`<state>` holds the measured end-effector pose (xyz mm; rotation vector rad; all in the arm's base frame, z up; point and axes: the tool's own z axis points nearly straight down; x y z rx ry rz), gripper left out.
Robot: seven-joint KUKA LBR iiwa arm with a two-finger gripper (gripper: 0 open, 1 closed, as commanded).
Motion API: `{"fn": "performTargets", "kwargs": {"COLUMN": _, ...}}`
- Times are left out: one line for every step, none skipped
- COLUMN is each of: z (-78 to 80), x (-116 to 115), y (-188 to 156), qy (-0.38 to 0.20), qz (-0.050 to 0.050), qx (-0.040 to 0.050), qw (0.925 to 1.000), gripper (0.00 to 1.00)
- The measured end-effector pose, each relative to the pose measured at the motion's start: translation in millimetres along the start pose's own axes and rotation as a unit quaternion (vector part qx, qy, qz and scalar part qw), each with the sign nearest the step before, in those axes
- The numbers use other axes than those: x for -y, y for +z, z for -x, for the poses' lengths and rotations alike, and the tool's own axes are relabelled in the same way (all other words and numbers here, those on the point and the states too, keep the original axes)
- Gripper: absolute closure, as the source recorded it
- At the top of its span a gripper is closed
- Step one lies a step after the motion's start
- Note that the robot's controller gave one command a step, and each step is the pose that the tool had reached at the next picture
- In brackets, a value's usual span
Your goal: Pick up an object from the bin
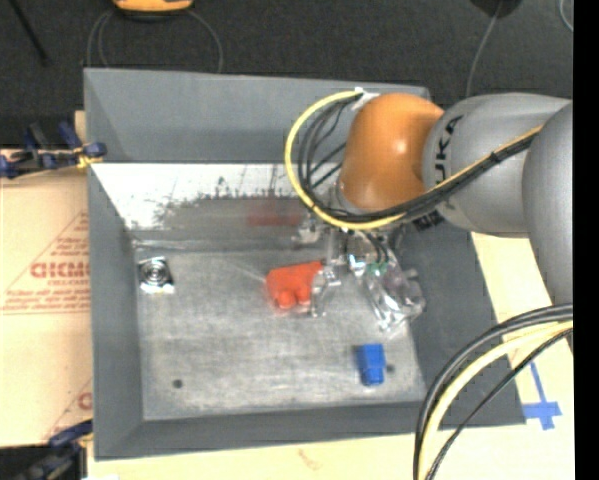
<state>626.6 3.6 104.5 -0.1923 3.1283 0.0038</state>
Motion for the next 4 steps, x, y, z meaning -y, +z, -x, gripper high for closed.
{"fn": "performTargets", "kwargs": {"z": 5.9, "x": 5, "y": 31, "qy": 0.007, "qz": 0.0, "qx": 0.001, "qw": 1.0, "gripper": 0.0}}
{"fn": "performTargets", "kwargs": {"z": 8.5, "x": 5, "y": 28, "qy": 0.008, "qz": 0.0, "qx": 0.0012, "qw": 1.0, "gripper": 0.0}}
{"fn": "performTargets", "kwargs": {"z": 11.3, "x": 5, "y": 25, "qy": 0.009, "qz": 0.0, "qx": 0.0059, "qw": 0.9999, "gripper": 1.0}}
{"fn": "performTargets", "kwargs": {"z": 14.8, "x": 6, "y": -39, "qy": 0.01, "qz": -0.001, "qx": 0.0024, "qw": 0.9999, "gripper": 1.0}}
